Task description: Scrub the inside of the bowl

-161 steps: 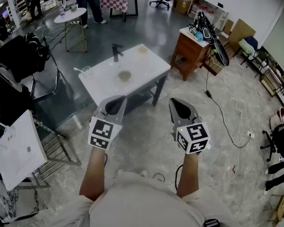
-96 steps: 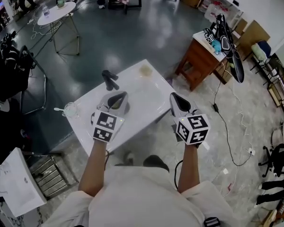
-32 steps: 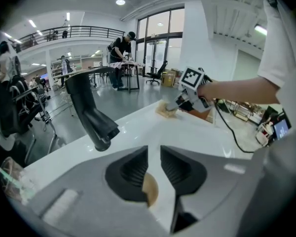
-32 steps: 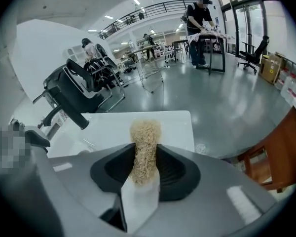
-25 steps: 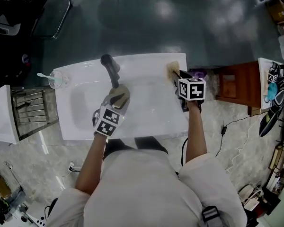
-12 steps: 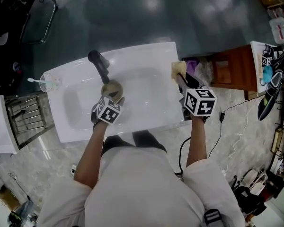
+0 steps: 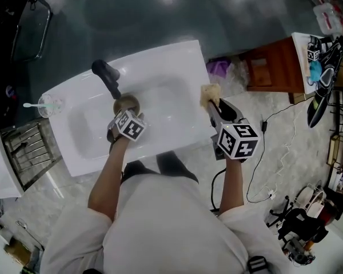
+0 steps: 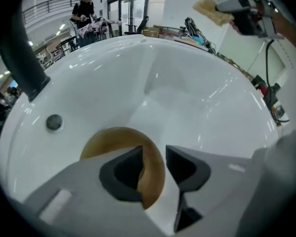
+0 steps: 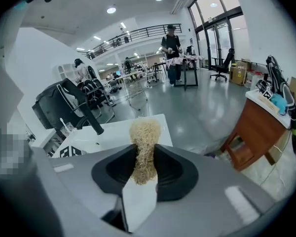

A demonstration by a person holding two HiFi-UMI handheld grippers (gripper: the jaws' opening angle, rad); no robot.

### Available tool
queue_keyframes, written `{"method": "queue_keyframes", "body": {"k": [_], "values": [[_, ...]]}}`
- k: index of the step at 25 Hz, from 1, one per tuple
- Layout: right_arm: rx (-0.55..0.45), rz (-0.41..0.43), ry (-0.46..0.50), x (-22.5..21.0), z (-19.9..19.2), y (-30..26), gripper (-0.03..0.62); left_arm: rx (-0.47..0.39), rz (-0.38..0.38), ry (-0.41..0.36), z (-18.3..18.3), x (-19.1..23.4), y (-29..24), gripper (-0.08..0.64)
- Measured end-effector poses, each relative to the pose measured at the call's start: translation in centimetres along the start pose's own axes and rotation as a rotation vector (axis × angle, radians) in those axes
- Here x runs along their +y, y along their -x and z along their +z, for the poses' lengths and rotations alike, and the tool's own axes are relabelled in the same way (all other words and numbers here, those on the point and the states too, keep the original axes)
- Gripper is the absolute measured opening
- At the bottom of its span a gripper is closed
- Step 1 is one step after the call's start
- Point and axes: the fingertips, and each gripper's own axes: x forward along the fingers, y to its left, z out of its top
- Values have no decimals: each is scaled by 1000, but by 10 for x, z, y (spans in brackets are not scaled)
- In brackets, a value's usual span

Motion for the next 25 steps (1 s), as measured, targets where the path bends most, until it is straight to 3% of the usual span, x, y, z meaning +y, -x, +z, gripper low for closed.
{"method": "queue_keyframes", "body": {"k": [6, 12, 25], "values": [[-2, -1, -26, 10, -12, 11, 114, 20, -2, -6, -4, -2, -7, 115], [-10, 3, -42, 21, -20, 24, 113, -2, -26, 41, -7, -6, -3, 82], [-31, 20, -57, 80, -36, 47, 115, -84, -54, -39, -17, -12, 50, 12]]}}
